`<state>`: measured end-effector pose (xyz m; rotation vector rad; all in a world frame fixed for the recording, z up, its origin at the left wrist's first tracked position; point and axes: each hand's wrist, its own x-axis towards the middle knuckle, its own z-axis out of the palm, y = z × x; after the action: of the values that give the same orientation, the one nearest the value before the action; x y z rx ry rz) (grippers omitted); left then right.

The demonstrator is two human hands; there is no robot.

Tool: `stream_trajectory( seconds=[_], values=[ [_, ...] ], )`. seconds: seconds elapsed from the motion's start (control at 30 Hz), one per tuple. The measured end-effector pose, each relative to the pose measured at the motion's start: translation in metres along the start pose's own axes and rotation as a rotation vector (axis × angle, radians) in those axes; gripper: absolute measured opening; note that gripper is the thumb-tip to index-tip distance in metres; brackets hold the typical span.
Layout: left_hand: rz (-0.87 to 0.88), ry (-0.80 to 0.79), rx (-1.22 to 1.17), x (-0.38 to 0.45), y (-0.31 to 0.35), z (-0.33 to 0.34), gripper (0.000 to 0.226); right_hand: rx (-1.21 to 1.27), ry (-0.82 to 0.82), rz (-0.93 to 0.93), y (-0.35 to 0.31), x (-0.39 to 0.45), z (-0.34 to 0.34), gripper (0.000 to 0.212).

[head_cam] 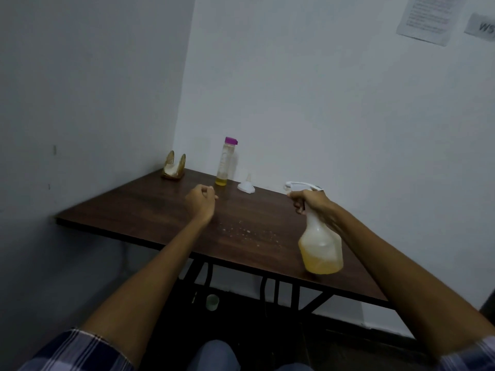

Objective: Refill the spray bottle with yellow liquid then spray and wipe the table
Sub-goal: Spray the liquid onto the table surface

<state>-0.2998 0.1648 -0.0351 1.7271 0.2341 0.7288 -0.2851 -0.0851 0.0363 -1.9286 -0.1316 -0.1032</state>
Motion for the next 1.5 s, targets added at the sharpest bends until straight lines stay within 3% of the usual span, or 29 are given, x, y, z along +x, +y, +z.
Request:
stream_trajectory(
  seconds=[0.07,0.17,0.33,0.43,0.5,0.57,0.67,0.83,0.97,1.07,1.3,1.5],
  values=[
    [-0.009,-0.002,0.009,0.004,-0.003,0.004,0.024,-0.127,-0.016,-0.023,0.004,0.006,0.000,0.021],
    [-0.023,-0.009,0.023,0.009,-0.009,0.011,0.024,-0.209,-0.130,-0.080,0.006,0.009,-0.007,0.021],
    [-0.026,-0.032,0.073,0.011,-0.016,0.027,0.024,0.212,0.026,-0.104,0.020,0.020,-0.006,0.032],
    [-0.015,-0.036,0.094,0.010,-0.019,0.035,0.024,0.028,-0.071,-0.133,0.017,0.020,-0.012,0.012],
    [-0.003,-0.042,0.102,0.011,-0.020,0.039,0.023,-0.054,-0.161,-0.127,0.016,0.019,-0.018,0.013],
    [0.028,-0.089,0.083,0.013,-0.016,0.048,0.020,0.009,-0.146,-0.157,0.020,0.021,-0.021,0.015],
    [0.124,-0.212,0.028,0.014,0.002,0.065,0.018,0.247,-0.101,-0.211,0.026,0.022,-0.021,0.010],
    [0.419,-0.405,-0.100,0.007,0.062,0.094,0.020,0.069,-0.192,-0.195,0.027,0.022,-0.029,0.016],
    [0.620,-0.553,-0.110,0.000,0.098,0.111,0.019,0.148,-0.232,-0.166,0.034,0.025,-0.034,0.016],
    [0.704,-0.618,0.015,-0.002,0.108,0.120,0.015,0.228,-0.214,-0.162,0.037,0.022,-0.040,0.015],
    [0.715,-0.573,0.143,-0.013,0.124,0.144,0.018,0.377,-0.148,-0.175,0.048,0.015,-0.049,0.011],
    [0.634,-0.635,0.200,-0.023,0.136,0.151,0.027,0.398,-0.088,-0.202,0.054,0.009,-0.053,0.004]
  ],
)
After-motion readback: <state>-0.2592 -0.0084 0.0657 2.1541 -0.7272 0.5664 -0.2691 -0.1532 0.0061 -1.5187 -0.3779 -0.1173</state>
